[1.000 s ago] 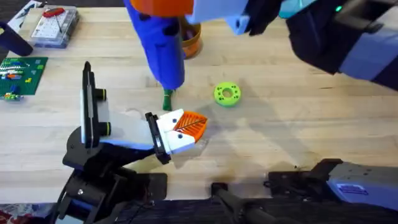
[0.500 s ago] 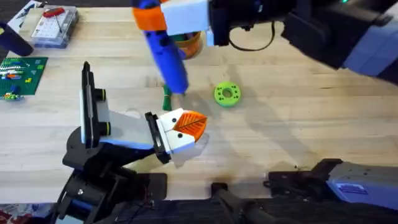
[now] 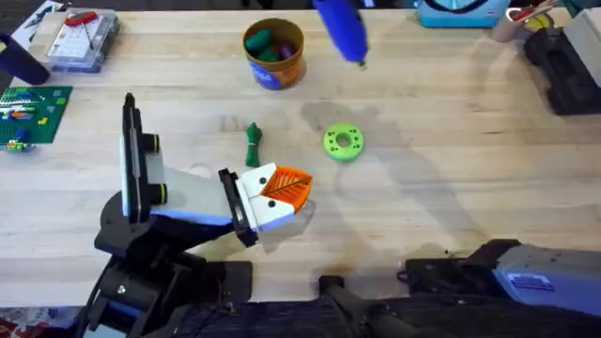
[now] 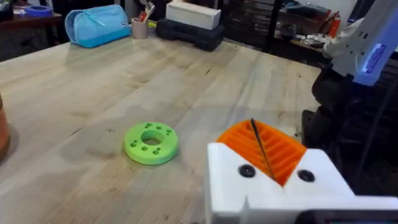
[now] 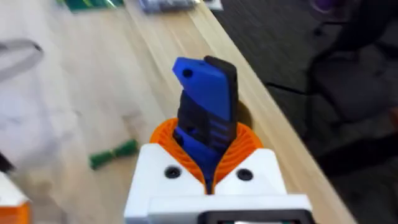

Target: Pick up the gripper from the table and insert it into the empty holder that is missing its gripper. Then pick up a screw, insert it into the mounting hole, and use the screwdriver to tighten it. Finally, clean up the table by picking up the vegetable and placing it into the bucket.

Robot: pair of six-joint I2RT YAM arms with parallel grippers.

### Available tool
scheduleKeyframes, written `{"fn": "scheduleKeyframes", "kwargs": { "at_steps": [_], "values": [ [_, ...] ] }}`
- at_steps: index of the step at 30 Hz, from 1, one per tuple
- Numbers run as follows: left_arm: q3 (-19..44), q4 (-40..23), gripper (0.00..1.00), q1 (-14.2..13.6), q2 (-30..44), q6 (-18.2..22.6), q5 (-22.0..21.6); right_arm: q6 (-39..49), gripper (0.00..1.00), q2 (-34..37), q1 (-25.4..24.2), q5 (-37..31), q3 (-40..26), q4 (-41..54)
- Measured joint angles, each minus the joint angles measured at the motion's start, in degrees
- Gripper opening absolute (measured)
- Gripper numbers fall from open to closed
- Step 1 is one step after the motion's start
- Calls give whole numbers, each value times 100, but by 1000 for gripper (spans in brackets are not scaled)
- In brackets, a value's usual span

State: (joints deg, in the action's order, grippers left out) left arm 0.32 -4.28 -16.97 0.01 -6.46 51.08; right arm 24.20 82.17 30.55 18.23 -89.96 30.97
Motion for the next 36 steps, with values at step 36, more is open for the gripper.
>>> {"fn": "scheduleKeyframes", "kwargs": {
  "at_steps": [36],
  "values": [
    [0,49,5,1,0,0,-600,4752,20,3667,-2171,-2484,-38,1419]
  ]
}}
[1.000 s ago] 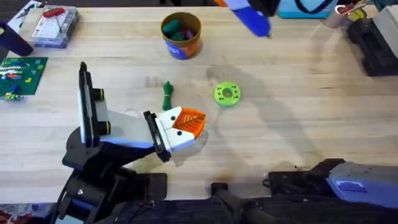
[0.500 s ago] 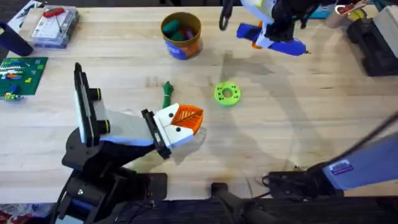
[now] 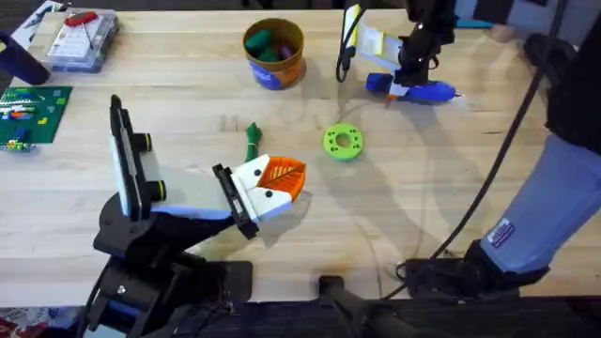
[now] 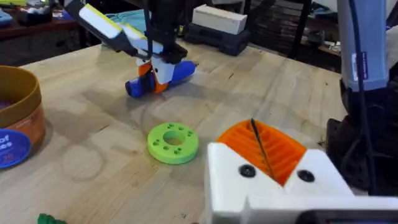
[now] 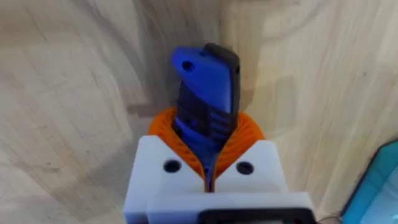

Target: Pick up the gripper from the table and insert it into the empty holder that is missing its gripper. Then pick up a screw, insert it into the mounting hole, and use the screwdriver to tighten it. Finally, clean up the table by picking up the vegetable and placing it into the bucket.

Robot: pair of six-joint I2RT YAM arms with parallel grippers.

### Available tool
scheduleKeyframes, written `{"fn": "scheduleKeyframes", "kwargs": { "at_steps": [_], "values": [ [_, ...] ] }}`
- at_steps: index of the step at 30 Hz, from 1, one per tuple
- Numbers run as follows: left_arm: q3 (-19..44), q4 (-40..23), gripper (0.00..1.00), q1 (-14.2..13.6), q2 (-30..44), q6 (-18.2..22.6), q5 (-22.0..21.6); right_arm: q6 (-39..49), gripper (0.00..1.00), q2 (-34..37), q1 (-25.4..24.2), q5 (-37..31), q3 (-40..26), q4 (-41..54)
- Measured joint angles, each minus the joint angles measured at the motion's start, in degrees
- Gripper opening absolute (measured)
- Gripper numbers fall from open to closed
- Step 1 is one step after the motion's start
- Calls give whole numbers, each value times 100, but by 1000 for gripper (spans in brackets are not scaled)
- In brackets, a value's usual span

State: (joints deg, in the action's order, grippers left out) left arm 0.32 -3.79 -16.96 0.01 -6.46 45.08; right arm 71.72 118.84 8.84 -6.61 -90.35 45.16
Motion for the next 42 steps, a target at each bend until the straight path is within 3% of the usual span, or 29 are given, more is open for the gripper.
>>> {"fn": "scheduleKeyframes", "kwargs": {
  "at_steps": [3,6,7,9,11,12,14,15,16,20,26,33,42],
  "values": [
    [0,1,5,1,0,0,-1,47,60,50,-2,-67,0,-22],
    [0,2,5,0,0,0,-12,85,256,46,-1,-117,-3,-55],
    [0,2,5,0,0,0,-14,85,367,42,-1,-128,-7,-62],
    [0,4,36,0,0,11,-17,96,686,20,-1,-155,-33,-76],
    [0,9,296,-1,0,2,-29,107,938,6,-2,-176,-57,-82],
    [0,10,451,-1,0,2,-34,105,977,-5,-2,-192,-61,-74],
    [0,11,776,1,0,2,-35,-52,994,-39,1,-244,-63,-25],
    [0,10,902,1,0,-7,-35,-209,994,-69,4,-264,-63,-8],
    [0,12,964,0,0,-18,-36,-448,995,-128,10,-278,-62,0],
    [0,26,986,1,0,-120,-101,-1537,997,-643,47,-306,-61,51],
    [49,-74,986,53,0,-565,-424,-3319,997,-2015,137,-306,-71,246],
    [1090,-2161,986,342,451,-429,-1227,-5583,997,-3350,673,-303,-79,889],
    [3493,-3815,986,674,2850,520,-1862,-6876,995,-4384,1391,-299,-79,1326]
  ]
}}
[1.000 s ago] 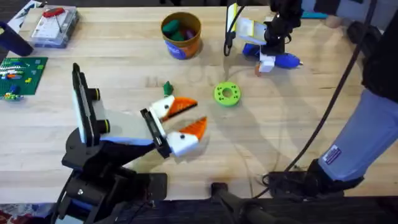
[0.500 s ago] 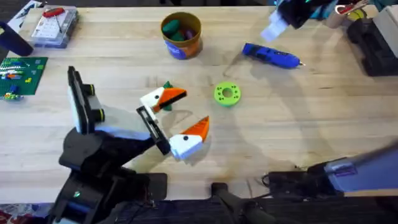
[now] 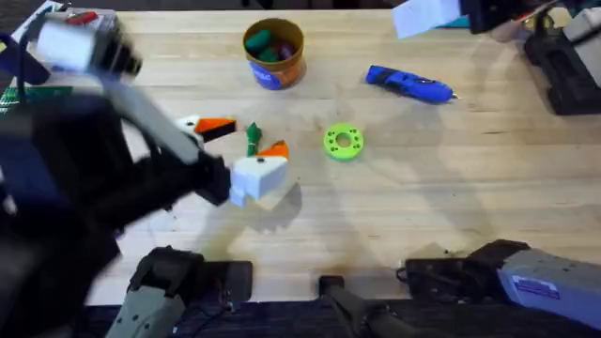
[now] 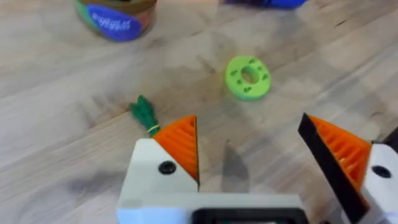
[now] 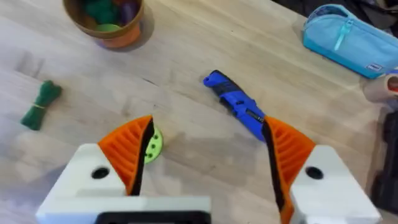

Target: Pick up the gripper from the table and insert it into the empty holder that is missing its gripper. Then pick up a screw, insert it into the mounting hole, and use the screwdriver to tighten it. Finally, clean up the table by picking up the vegetable and placing it into the bucket.

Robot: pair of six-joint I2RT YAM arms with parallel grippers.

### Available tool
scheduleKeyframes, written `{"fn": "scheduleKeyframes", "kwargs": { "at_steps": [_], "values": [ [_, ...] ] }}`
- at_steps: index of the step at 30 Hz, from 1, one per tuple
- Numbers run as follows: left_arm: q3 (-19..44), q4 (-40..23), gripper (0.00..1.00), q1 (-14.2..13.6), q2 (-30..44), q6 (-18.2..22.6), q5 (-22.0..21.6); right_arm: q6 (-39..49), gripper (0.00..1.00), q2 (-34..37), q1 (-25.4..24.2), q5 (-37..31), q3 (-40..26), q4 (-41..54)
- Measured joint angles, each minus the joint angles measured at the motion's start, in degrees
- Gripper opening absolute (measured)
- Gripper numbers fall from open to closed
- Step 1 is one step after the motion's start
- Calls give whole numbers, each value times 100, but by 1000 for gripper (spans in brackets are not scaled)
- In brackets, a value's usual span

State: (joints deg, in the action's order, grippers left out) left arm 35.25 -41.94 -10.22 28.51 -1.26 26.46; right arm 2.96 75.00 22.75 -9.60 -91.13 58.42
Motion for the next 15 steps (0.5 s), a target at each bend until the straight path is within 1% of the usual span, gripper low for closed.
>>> {"fn": "scheduleKeyframes", "kwargs": {
  "at_steps": [4,7,9,11,13,15],
  "values": [
    [1015,-909,986,147,1309,325,-341,-372,996,-347,71,-1,0,326],
    [1606,-1343,986,305,2142,449,-658,-541,996,-547,71,-2,1,677],
    [1895,-1390,986,441,2608,548,-801,-631,994,-664,71,-1,66,833],
    [2082,-1348,986,554,2983,646,-885,-737,995,-827,71,-1,283,901],
    [2165,-1286,986,645,3329,720,-959,-815,996,-1015,71,-1,596,912],
    [2175,-1276,986,680,3593,759,-999,-903,996,-1167,71,-1,868,953]
  ]
}}
